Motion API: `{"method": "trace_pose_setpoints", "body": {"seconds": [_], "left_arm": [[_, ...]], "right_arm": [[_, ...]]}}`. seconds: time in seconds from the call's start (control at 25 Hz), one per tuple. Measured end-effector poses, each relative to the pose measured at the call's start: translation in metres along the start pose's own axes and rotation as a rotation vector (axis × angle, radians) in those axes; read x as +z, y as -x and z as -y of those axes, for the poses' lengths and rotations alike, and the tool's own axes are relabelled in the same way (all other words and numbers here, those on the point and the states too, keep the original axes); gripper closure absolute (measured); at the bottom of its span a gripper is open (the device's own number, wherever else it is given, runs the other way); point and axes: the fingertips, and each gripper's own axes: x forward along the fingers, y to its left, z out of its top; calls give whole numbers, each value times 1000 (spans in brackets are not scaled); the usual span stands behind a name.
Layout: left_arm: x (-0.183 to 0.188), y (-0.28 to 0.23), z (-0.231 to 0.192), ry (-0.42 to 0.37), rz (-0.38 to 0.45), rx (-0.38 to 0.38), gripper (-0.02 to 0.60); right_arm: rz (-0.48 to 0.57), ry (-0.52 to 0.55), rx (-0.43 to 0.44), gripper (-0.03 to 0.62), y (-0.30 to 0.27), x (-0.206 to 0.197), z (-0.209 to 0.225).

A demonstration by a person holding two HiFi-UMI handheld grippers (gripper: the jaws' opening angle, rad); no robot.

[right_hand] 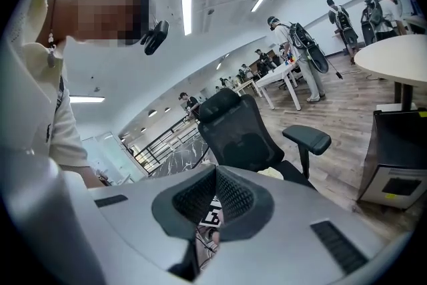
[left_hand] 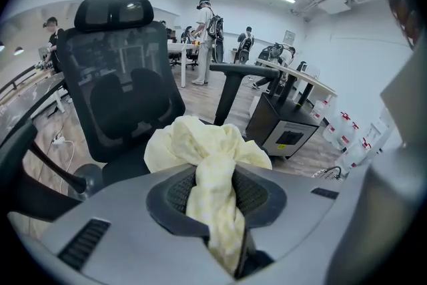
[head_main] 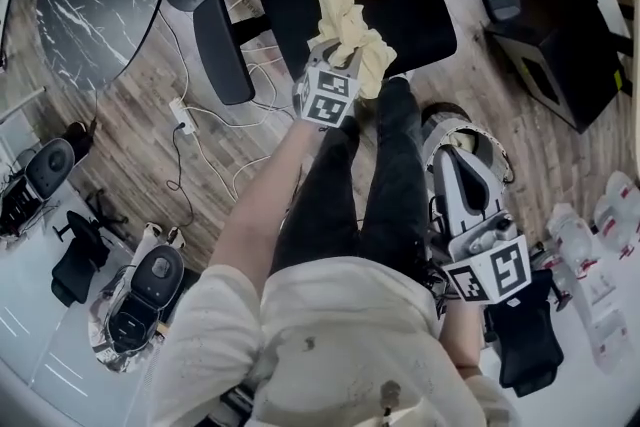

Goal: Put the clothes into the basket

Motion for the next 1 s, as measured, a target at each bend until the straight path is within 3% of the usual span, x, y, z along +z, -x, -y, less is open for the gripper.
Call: {"method": "trace_pose_setpoints", "body": {"seconds": [1.0], "left_arm": [[-2, 165, 27, -53, 86, -35, 469]], "right_arm": [[82, 120, -55, 586, 59, 8, -117]]}}
